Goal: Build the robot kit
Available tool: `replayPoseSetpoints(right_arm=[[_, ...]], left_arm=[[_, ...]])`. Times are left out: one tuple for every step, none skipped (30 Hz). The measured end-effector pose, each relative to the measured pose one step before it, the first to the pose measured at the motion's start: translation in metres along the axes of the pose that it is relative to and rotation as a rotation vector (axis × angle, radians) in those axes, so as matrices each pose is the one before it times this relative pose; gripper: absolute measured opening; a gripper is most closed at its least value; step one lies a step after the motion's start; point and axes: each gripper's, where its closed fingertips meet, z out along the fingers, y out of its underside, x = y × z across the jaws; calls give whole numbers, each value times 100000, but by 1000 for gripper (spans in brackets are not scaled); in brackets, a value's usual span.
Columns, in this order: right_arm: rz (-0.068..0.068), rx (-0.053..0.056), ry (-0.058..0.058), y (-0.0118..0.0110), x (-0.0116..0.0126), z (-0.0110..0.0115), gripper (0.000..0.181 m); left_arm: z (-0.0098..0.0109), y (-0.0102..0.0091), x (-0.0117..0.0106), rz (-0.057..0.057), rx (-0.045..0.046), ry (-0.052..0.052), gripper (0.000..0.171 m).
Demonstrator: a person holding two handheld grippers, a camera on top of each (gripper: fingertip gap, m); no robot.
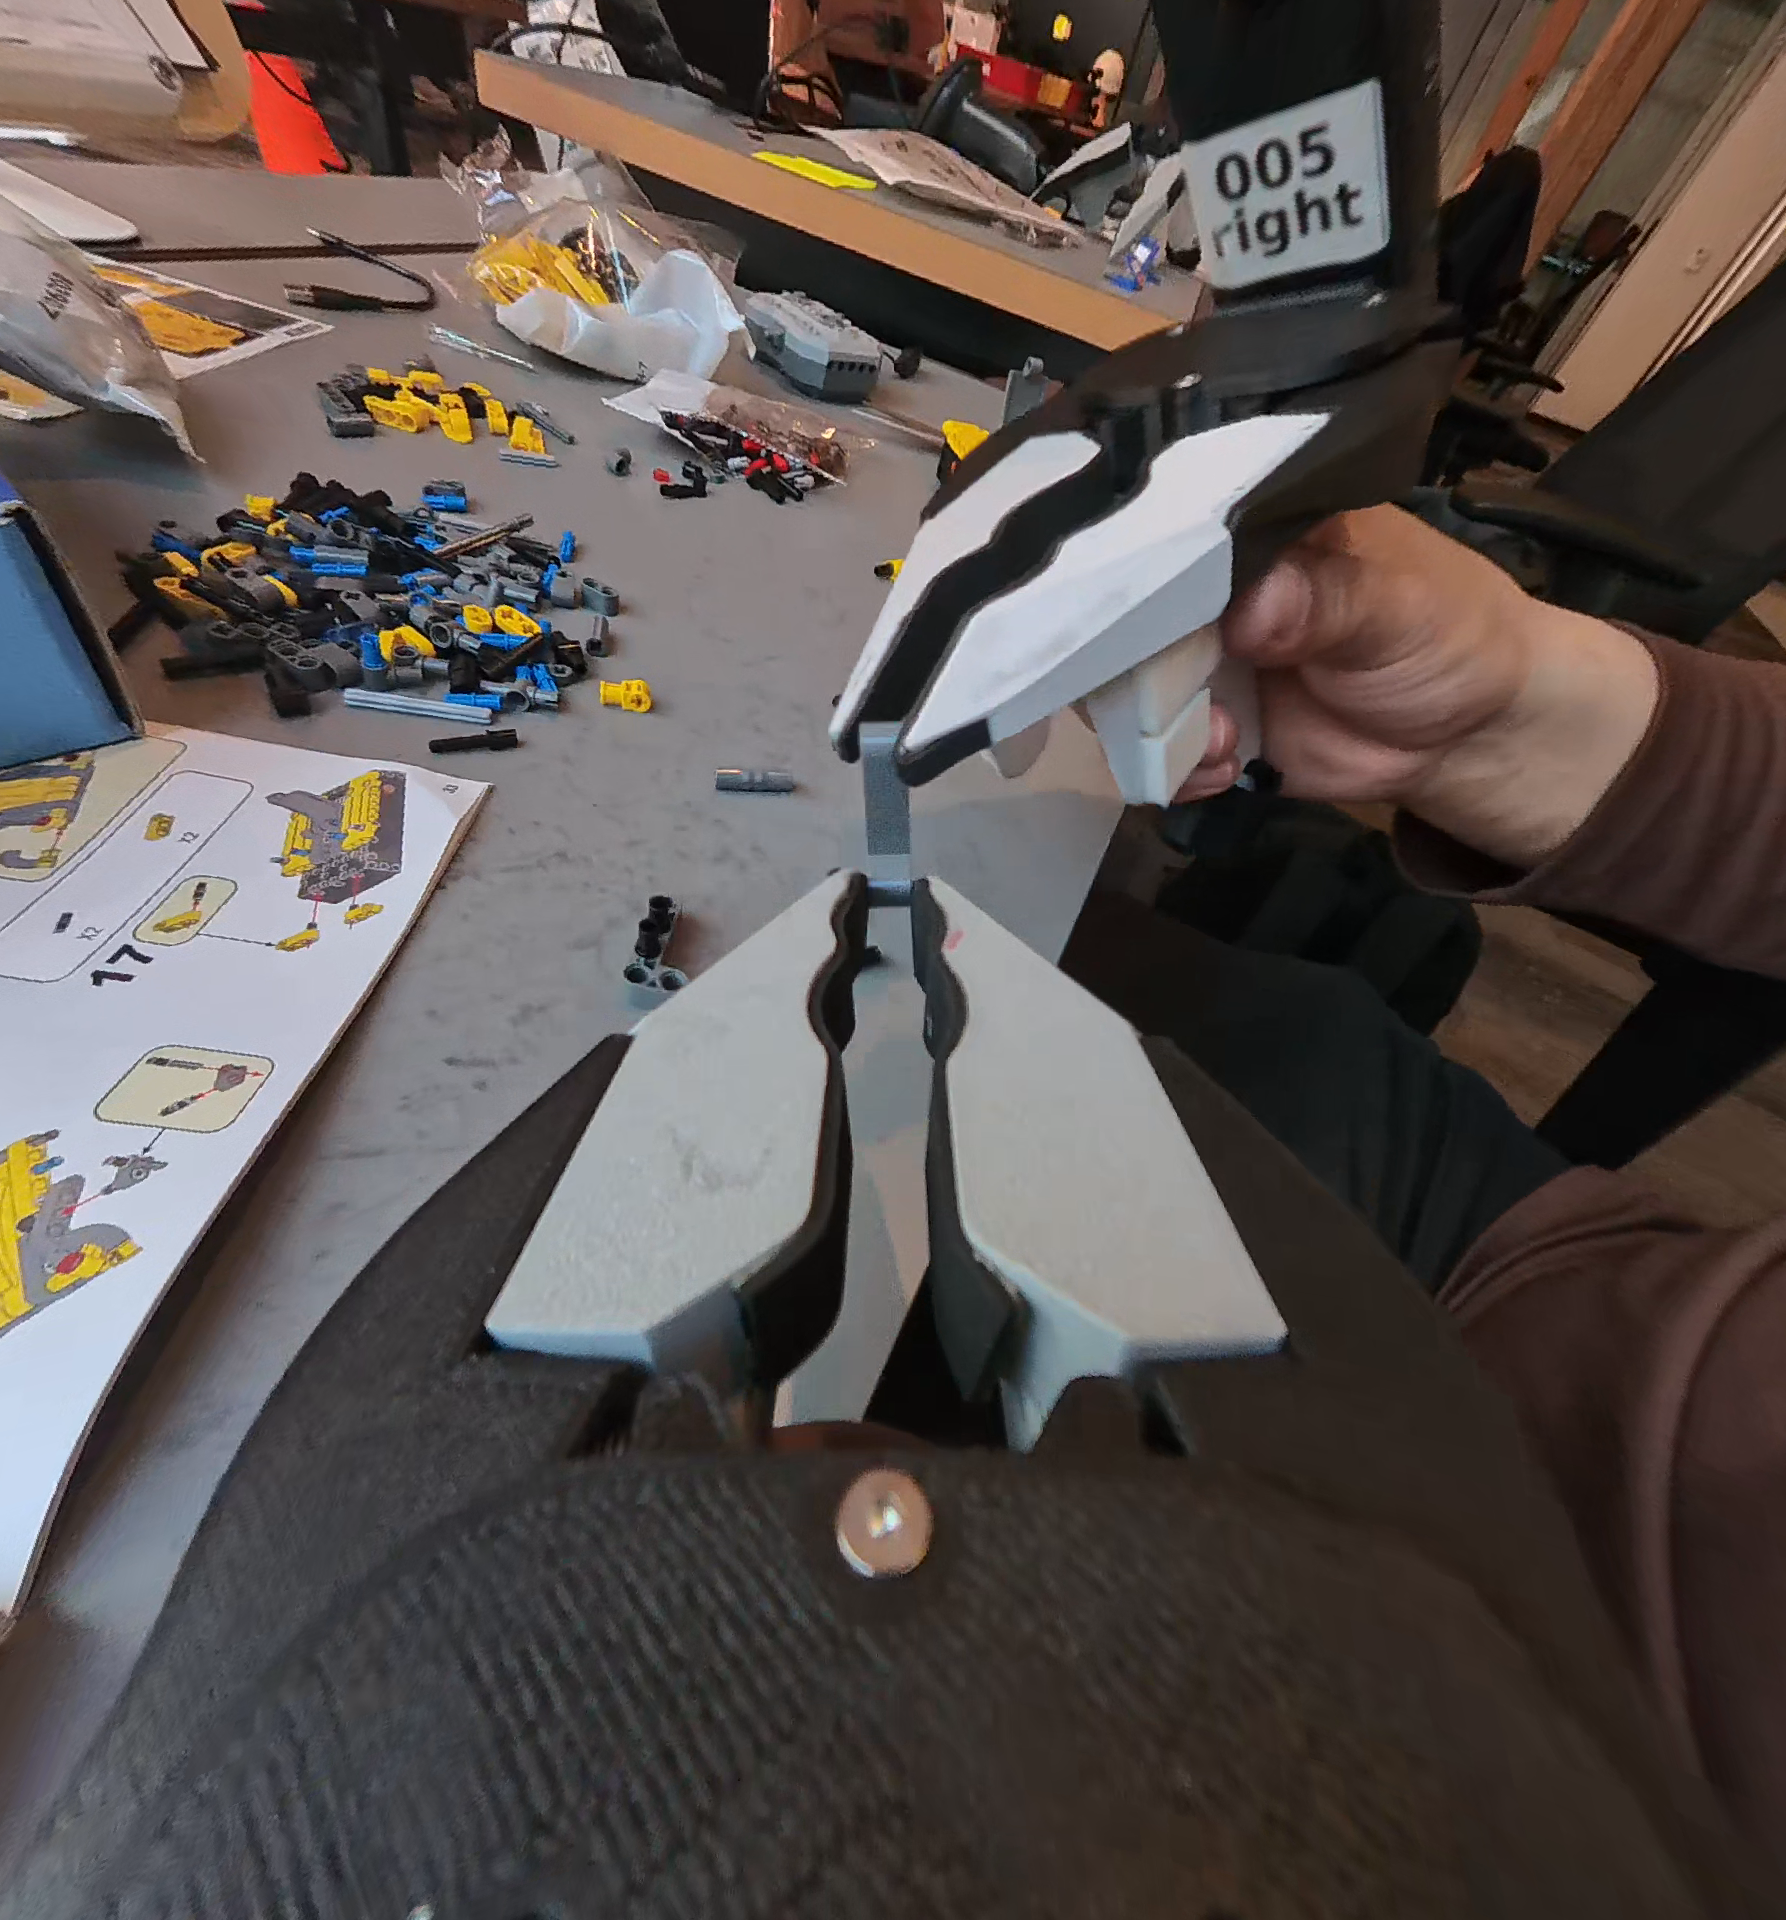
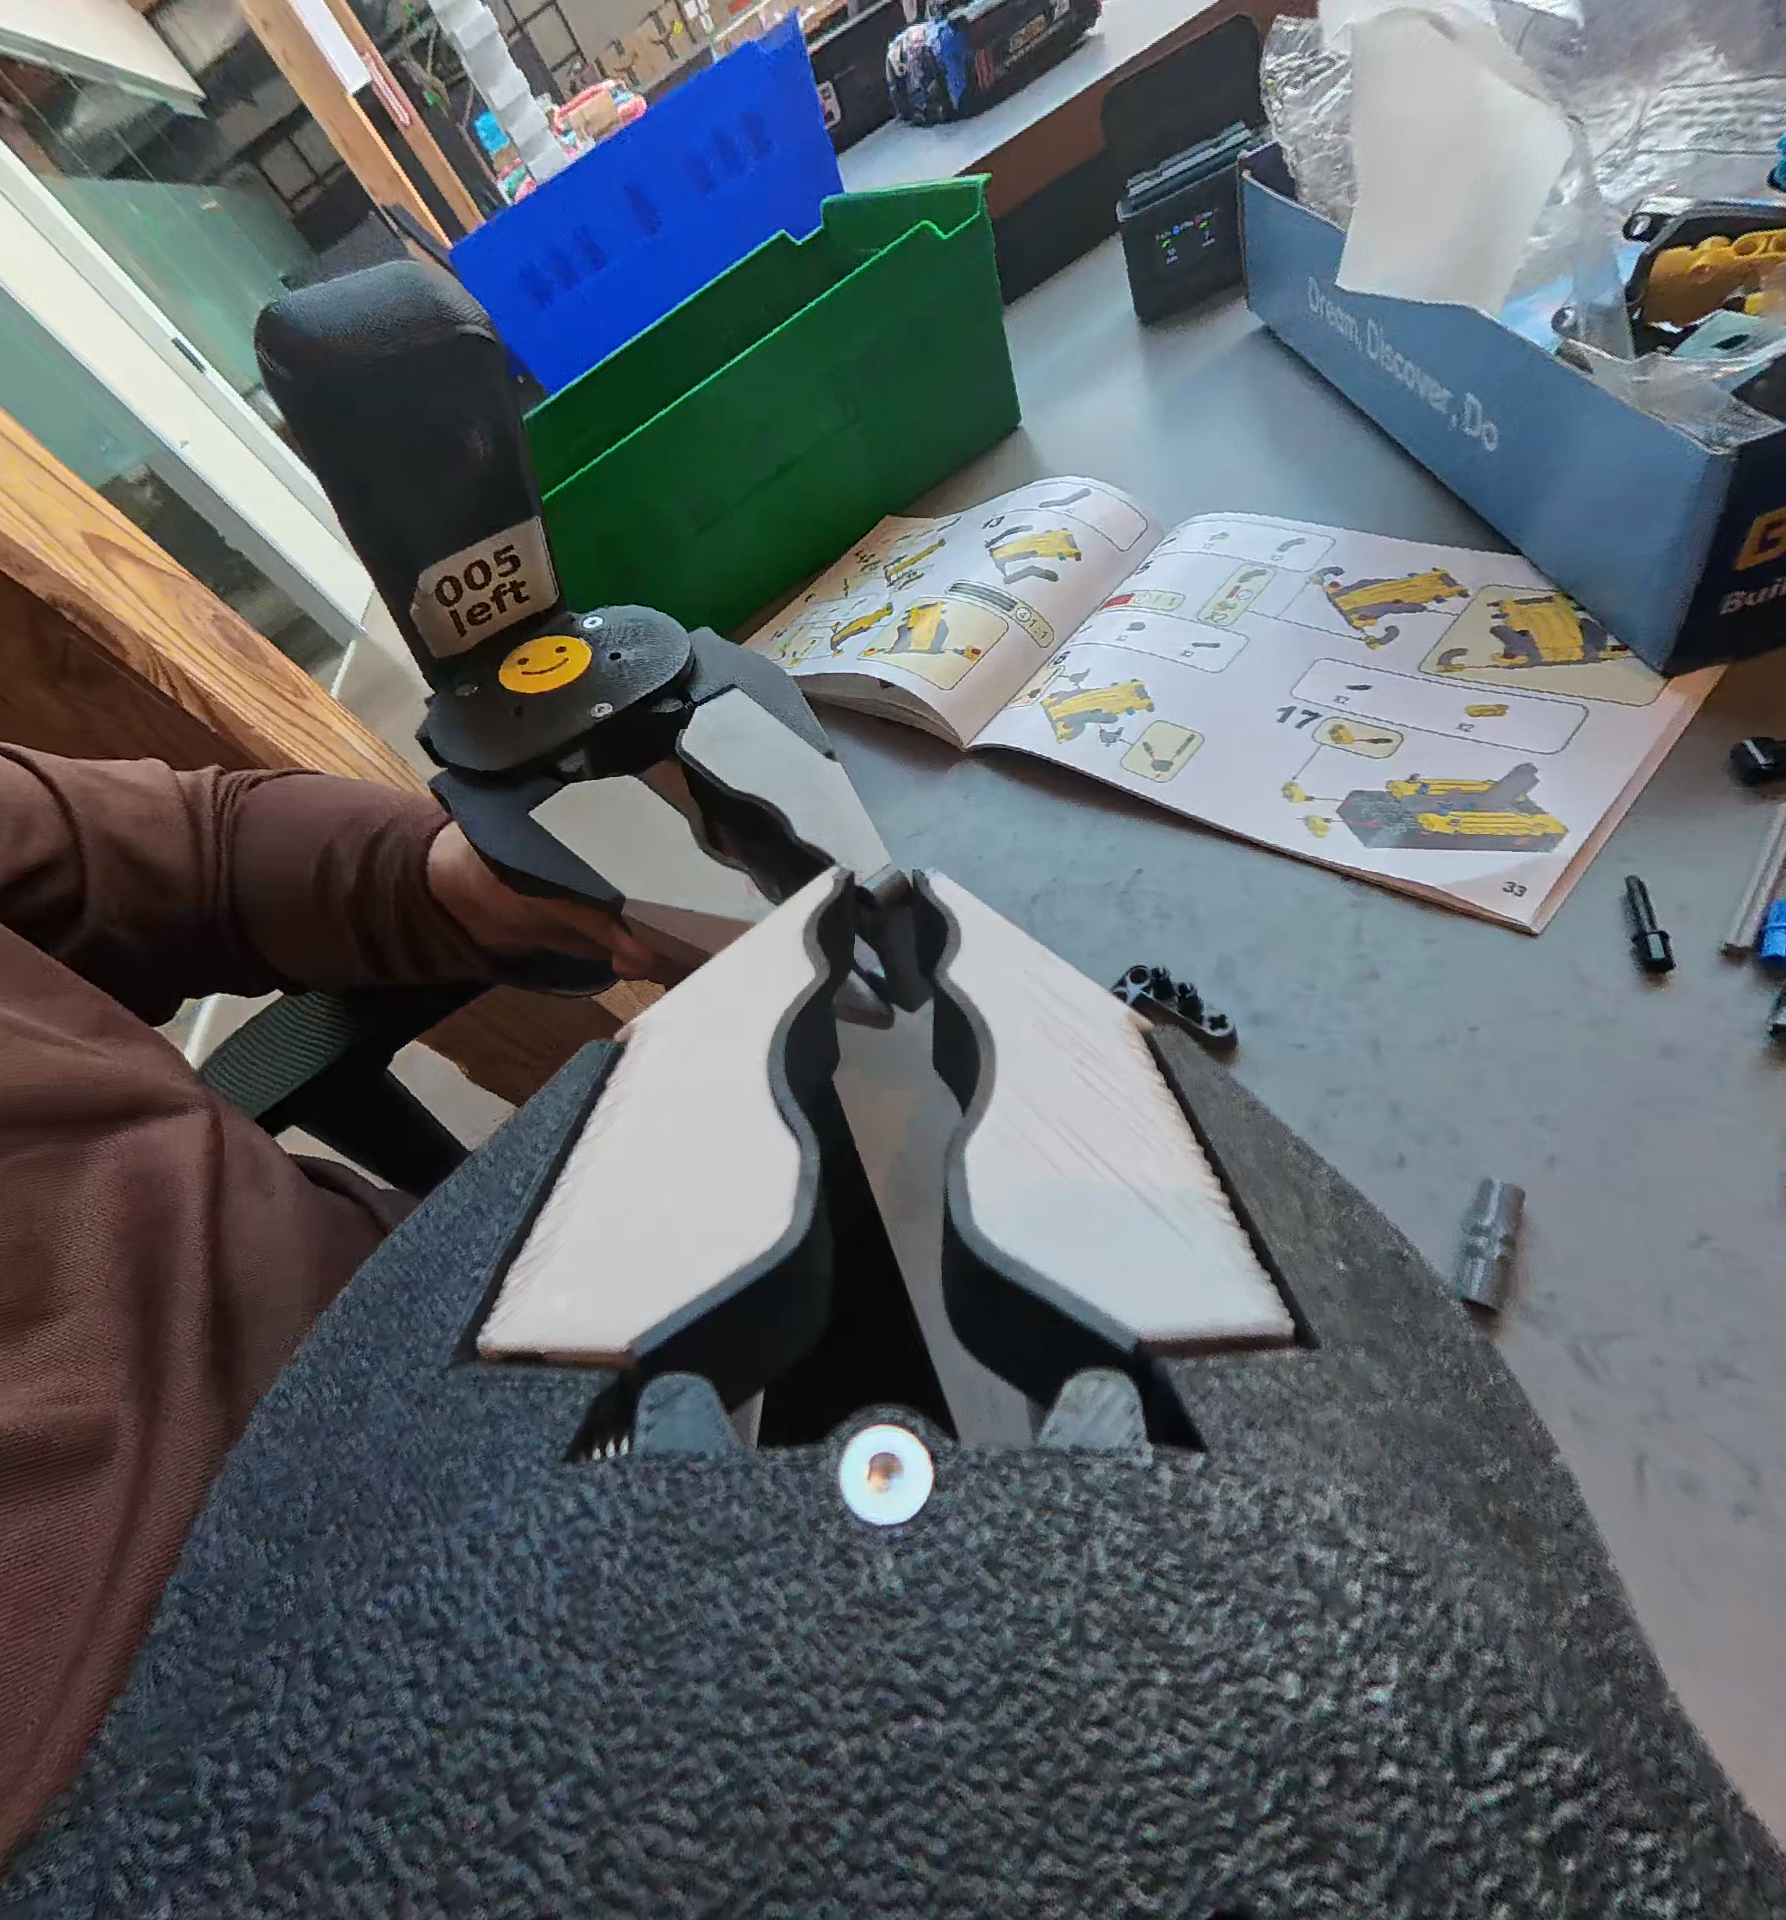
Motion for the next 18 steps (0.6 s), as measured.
replayPoseSetpoints(right_arm=[[-889, -700, -145, 48, -206, 219, 10], [-679, -426, -207, 43, -174, 189, 10], [-433, -502, -287, 89, -125, 135, 10], [-258, -323, 284, 80, 27, 51, 10], [-57, 576, 210, -67, 69, -81, 10], [290, 1470, -39, -231, 84, -208, 12], [278, 1928, 349, -332, 177, -311, 16], [-275, 1643, 417, -328, 179, -359, 18], [-1265, 1004, 274, -222, 124, -357, 18], [-2115, 132, 882, -83, 138, -292, 18], [-3045, -883, 1731, 57, 190, -186, 20], [-4439, -1823, 1917, 176, 108, -73, 21], [-5527, -2495, 2062, 251, 49, -5, 21], [-5955, -2976, 1926, 267, -29, 10, 22], [-6546, -2986, 1446, 220, -150, -24, 25], [-7496, -2693, 1305, 137, -229, -115, 29], [-8336, -2425, 907, 97, -364, -195, 32], [-8800, -2457, 1596, 78, -297, -217, 32]], left_arm=[[96, 188, 68, 1314, -1180, -441, 5], [71, 133, 35, 941, -592, -571, 5], [69, 144, 67, 384, -743, -113, 6], [25, 147, -26, -310, -822, -137, 5], [-34, 23, -126, -977, 11, -402, 5], [-112, -185, -96, -1768, 1572, 195, 5], [-177, -373, -130, -2980, 2799, 461, 5], [-234, -488, -233, -3927, 3474, 410, 5], [-259, -560, -259, -4206, 4064, 471, 5], [-238, -484, -323, -4119, 3571, -135, 5], [-175, -351, -250, -3395, 2825, -1, 5], [-73, -186, 30, -3084, 1920, 1424, 5], [88, 212, 333, -3747, -902, 3379, 5], [175, 510, 299, -3784, -2920, 3246, 5], [126, 365, 18, -2594, -1924, 1292, 5], [20, 127, -35, -1162, -972, 745, 5], [-45, 66, 111, -1002, -1235, 1517, 5], [-74, -26, 224, -1854, -610, 2520, 5]])
